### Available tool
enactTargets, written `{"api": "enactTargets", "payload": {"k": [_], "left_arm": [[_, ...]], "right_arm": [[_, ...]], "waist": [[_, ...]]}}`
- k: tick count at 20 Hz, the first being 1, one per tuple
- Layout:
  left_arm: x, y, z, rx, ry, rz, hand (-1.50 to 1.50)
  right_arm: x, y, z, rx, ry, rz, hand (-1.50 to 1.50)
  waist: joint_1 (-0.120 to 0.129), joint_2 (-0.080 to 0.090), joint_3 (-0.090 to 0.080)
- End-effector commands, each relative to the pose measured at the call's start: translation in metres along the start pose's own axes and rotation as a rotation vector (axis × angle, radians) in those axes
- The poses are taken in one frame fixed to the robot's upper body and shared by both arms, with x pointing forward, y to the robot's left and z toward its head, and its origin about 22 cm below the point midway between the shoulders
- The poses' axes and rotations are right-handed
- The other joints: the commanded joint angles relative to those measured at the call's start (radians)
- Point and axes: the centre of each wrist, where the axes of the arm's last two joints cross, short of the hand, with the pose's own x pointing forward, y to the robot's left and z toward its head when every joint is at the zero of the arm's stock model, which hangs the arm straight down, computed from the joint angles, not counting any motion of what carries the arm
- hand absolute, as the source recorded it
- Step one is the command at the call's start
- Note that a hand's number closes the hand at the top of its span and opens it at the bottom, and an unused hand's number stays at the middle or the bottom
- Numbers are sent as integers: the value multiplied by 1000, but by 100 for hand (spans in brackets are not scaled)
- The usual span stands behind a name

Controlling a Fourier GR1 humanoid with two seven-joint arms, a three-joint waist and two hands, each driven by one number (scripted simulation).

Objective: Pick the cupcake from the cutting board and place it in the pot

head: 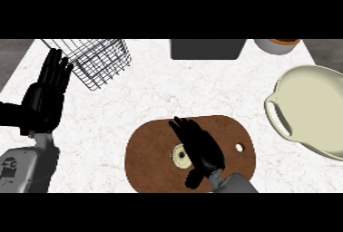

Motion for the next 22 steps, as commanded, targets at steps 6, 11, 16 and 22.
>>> {"api": "enactTargets", "payload": {"k": [6,11,16,22], "left_arm": [[-2,6,-5,0,-26,-5,0],[5,-7,-4,1,11,10,0],[-12,3,5,8,-5,-13,0],[-4,2,-2,23,-13,-10,0]], "right_arm": [[4,36,-19,32,-179,88,150],[23,34,-24,4,-211,89,150],[32,36,-28,-47,-174,107,150],[30,10,8,-226,-108,181,150]], "waist": [[8,4,1],[5,1,1],[8,2,0],[-12,-2,0]]}}
